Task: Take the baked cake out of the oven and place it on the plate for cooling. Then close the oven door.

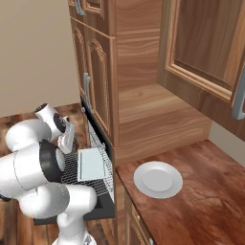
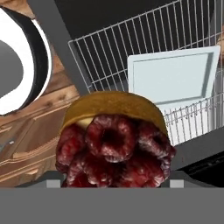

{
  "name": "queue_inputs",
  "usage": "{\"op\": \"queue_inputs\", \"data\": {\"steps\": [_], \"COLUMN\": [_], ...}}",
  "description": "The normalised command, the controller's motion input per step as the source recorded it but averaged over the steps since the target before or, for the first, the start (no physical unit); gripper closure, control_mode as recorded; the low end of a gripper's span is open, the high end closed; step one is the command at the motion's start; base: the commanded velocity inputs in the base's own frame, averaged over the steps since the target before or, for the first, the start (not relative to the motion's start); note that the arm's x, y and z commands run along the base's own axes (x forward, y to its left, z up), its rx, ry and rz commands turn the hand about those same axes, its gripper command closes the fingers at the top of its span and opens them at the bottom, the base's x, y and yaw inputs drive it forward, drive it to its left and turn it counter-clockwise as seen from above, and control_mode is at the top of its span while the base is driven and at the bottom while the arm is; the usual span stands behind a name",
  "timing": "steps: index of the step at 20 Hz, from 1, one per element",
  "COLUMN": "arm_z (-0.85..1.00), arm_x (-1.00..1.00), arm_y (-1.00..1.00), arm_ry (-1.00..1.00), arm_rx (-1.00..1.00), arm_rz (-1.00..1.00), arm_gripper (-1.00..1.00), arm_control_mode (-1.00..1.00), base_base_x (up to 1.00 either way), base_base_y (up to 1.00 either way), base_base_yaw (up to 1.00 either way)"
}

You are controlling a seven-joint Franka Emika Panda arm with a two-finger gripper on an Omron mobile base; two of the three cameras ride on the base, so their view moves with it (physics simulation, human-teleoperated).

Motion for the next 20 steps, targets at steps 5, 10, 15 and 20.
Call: {"op": "queue_inputs", "data": {"steps": [5,10,15,20], "arm_z": [1.00,0.70,0.31,0.12], "arm_x": [-0.39,-0.56,-0.61,-0.46], "arm_y": [-0.13,-0.41,-0.52,-0.66], "arm_ry": [0.01,0.07,0.13,0.11], "arm_rx": [-0.02,-0.11,-0.15,-0.17], "arm_rz": [0.00,0.00,0.00,0.00], "arm_gripper": [1.00,1.00,1.00,1.00], "arm_control_mode": [-1.00,-1.00,-1.00,-1.00], "base_base_x": [0.00,0.00,0.00,0.00], "base_base_y": [0.00,0.00,0.00,0.00], "base_base_yaw": [0.00,0.00,0.00,0.00]}}
